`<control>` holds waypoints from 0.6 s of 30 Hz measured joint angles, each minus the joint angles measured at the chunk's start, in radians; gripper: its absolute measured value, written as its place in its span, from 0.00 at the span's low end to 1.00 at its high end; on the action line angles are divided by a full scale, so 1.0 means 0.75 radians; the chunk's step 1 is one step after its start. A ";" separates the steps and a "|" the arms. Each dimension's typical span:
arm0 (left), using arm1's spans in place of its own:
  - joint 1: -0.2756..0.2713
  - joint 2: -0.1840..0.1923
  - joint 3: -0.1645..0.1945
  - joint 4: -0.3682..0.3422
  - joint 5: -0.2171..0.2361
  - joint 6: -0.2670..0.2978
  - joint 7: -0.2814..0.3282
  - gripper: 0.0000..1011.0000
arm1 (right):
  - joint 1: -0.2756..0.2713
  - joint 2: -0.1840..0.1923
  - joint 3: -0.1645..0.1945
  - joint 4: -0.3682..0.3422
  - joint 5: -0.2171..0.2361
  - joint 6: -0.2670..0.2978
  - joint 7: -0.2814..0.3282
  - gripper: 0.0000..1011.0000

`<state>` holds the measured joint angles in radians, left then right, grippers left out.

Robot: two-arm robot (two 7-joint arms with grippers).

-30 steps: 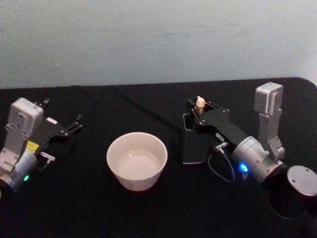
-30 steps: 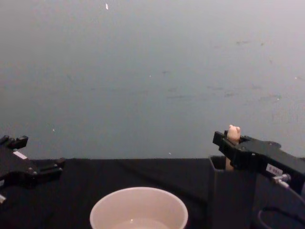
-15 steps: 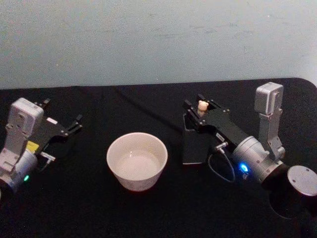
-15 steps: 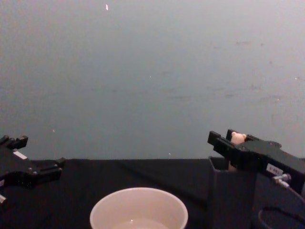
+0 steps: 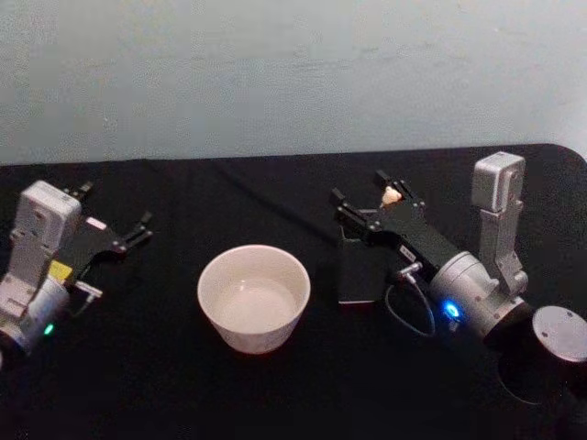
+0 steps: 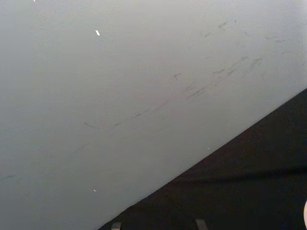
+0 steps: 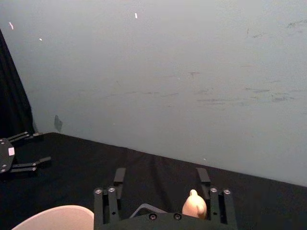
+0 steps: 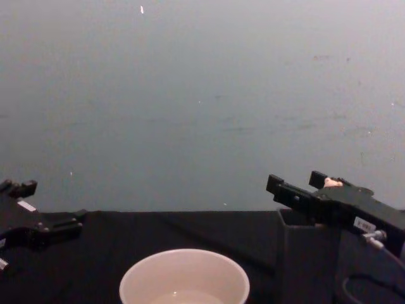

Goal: Pick up the stirring spoon with one hand, stir inside the cup, then place it back in its original position.

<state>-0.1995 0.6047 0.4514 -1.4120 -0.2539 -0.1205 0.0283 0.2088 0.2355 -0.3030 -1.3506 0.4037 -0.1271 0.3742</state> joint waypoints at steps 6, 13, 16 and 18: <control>0.000 0.000 0.000 0.000 0.000 0.000 0.000 0.99 | 0.000 0.000 0.000 0.000 0.001 0.000 0.000 0.99; 0.000 0.000 0.000 0.000 0.000 0.000 0.000 0.99 | 0.005 0.004 0.007 -0.021 0.012 -0.009 0.015 0.99; 0.000 0.000 0.000 0.000 0.000 0.000 0.000 0.99 | 0.013 0.009 0.021 -0.048 0.023 -0.023 0.023 0.99; 0.000 0.000 0.000 0.000 0.000 0.000 0.000 0.99 | 0.024 0.019 0.043 -0.083 0.030 -0.030 0.019 0.99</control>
<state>-0.1995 0.6047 0.4514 -1.4120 -0.2539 -0.1205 0.0283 0.2271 0.2497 -0.2710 -1.4131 0.4265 -0.1495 0.3885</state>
